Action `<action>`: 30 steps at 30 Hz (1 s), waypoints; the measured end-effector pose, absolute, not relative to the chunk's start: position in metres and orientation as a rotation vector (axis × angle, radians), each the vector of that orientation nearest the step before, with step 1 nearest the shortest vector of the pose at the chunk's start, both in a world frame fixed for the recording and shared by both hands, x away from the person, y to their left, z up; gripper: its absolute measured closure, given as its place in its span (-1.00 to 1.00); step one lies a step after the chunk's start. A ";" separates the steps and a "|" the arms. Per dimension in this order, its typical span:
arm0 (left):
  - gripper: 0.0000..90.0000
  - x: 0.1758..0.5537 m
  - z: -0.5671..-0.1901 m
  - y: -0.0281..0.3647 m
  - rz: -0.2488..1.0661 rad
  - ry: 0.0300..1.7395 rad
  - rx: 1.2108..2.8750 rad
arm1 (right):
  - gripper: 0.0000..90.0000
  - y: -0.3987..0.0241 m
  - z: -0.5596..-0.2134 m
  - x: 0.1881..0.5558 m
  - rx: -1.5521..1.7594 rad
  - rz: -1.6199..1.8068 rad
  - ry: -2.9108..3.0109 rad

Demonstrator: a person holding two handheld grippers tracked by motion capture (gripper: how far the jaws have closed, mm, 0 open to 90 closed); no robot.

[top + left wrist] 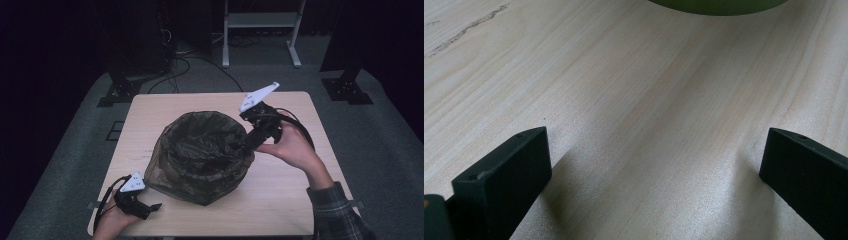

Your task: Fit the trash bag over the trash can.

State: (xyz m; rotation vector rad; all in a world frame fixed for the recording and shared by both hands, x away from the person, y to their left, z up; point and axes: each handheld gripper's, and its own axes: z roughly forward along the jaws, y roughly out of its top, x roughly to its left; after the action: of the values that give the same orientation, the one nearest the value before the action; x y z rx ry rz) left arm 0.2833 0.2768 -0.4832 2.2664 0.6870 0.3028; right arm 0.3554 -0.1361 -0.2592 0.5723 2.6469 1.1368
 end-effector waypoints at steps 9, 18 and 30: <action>-1.00 0.283 -0.483 0.277 0.303 0.687 2.266 | -1.00 -0.192 -0.286 0.337 0.683 1.205 2.545; -1.00 0.283 -0.483 0.277 0.302 0.687 2.268 | -1.00 -0.236 -0.330 0.320 0.764 1.275 2.471; -1.00 0.283 -0.483 0.277 0.301 0.688 2.267 | -1.00 -0.276 -0.389 0.300 0.896 1.231 2.394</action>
State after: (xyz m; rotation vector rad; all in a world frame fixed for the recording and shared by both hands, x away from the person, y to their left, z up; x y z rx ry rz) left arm 0.2832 0.2768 -0.4831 2.2669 0.6883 0.3013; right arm 0.3000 -0.2758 -0.3887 0.8960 2.3938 1.2313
